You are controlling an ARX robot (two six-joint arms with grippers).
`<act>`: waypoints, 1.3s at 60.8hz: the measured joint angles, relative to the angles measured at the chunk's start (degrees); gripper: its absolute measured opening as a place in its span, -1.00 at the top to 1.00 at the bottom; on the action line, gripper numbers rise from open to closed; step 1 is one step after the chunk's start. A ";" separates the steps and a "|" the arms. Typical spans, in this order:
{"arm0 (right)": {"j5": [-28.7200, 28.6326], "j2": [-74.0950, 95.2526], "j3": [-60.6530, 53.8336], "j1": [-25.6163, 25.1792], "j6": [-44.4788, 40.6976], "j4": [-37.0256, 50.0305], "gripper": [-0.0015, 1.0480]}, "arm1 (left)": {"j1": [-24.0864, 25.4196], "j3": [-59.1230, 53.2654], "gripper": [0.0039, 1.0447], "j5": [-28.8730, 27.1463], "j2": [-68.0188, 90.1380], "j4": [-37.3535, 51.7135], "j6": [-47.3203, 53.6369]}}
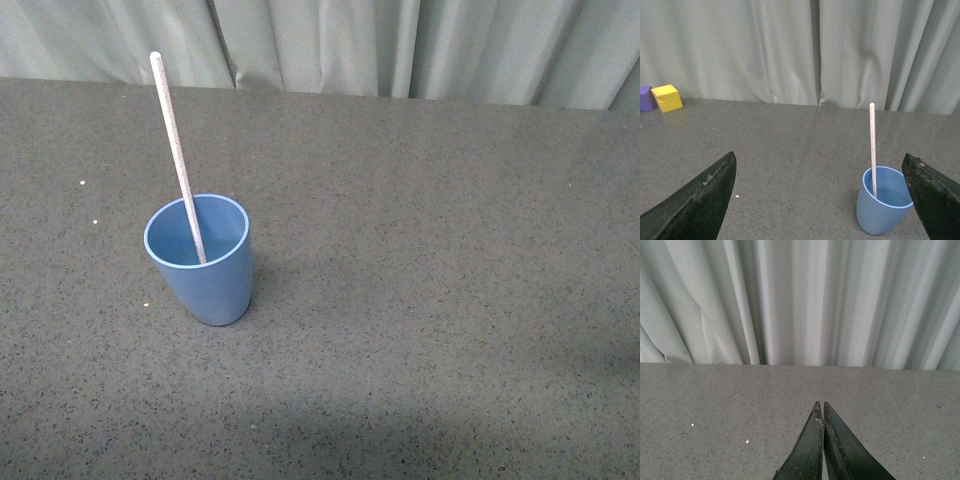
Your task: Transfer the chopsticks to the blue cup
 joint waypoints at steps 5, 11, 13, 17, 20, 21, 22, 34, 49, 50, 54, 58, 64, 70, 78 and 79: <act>-0.83 -3.82 -1.46 -0.66 0.00 -2.32 0.98 | 0.00 0.00 -0.88 0.00 0.00 0.00 0.00; -4.98 -8.55 -2.91 -3.56 0.00 -5.57 0.98 | 0.00 0.00 -0.88 0.00 0.00 0.00 0.00; -5.18 -9.88 -3.21 -4.33 0.00 -6.45 0.98 | 0.00 0.00 -0.88 0.00 0.00 0.00 0.00; -5.11 -12.63 -3.87 -5.20 0.00 -8.52 0.98 | 0.00 0.00 -0.88 0.00 0.00 0.00 0.00; -5.20 -14.97 -4.42 -5.33 0.00 -10.36 0.98 | 0.00 0.00 -0.88 0.00 0.00 0.00 0.00; -5.20 -15.41 -4.52 -5.33 0.00 -10.69 0.98 | 0.00 0.00 -0.88 0.00 0.00 0.00 0.02; -5.25 -16.33 -4.70 -5.33 0.00 -11.43 0.98 | 0.00 0.00 -0.88 0.00 0.00 0.00 0.02; -5.42 -25.42 -6.10 -5.33 0.00 -19.06 0.98 | 0.00 0.00 -0.88 0.00 0.00 0.00 0.02; -5.40 -34.93 -6.69 -5.33 0.00 -27.52 0.98 | 0.00 0.00 -0.88 0.00 0.00 0.00 0.00; -5.42 -35.63 -6.69 -5.33 0.00 -28.15 0.98 | 0.00 0.00 -0.88 0.00 0.00 0.00 0.00; -5.42 -38.16 -6.69 -5.33 0.00 -30.51 0.98 | 0.00 0.00 -0.88 0.00 0.00 0.00 0.00; -5.42 -41.22 -6.71 -5.33 0.00 -33.33 0.98 | 0.00 0.00 -0.88 0.00 0.00 0.00 0.00; -5.42 -43.98 -6.71 -5.33 0.00 -35.93 0.98 | 0.00 0.00 -0.88 0.00 0.00 0.00 0.02; -5.42 -46.71 -6.71 -5.33 0.00 -38.56 0.98 | 0.00 0.00 -0.88 0.00 0.00 0.00 0.02; -5.44 -49.64 -6.71 -5.33 0.00 -41.42 0.98 | 0.00 0.00 -0.88 0.00 0.00 0.00 0.02; -5.44 -50.07 -6.71 -5.33 0.00 -41.86 0.98 | 0.00 0.00 -0.88 0.00 0.00 0.00 0.02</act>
